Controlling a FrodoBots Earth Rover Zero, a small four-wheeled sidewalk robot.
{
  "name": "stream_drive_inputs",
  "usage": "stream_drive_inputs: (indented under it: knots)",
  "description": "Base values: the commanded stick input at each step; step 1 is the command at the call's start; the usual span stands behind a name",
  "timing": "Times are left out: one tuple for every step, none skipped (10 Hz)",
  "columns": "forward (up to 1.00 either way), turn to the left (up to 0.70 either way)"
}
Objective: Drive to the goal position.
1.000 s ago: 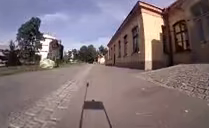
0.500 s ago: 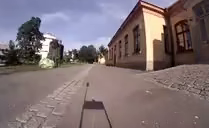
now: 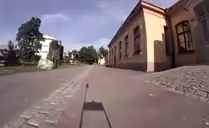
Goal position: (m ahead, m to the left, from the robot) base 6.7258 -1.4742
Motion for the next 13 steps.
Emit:
stream_drive_inputs:
  knots:
    - [0.45, 0.00]
    - [0.45, 0.00]
    - [0.45, 0.00]
    - [0.45, 0.00]
    - [0.45, 0.00]
    - [0.45, 0.00]
    - [0.45, 0.00]
    - [0.45, 0.00]
    - [0.45, 0.00]
    - [0.45, 0.00]
    - [0.45, 0.00]
    - [0.45, 0.00]
    - [0.45, 0.00]
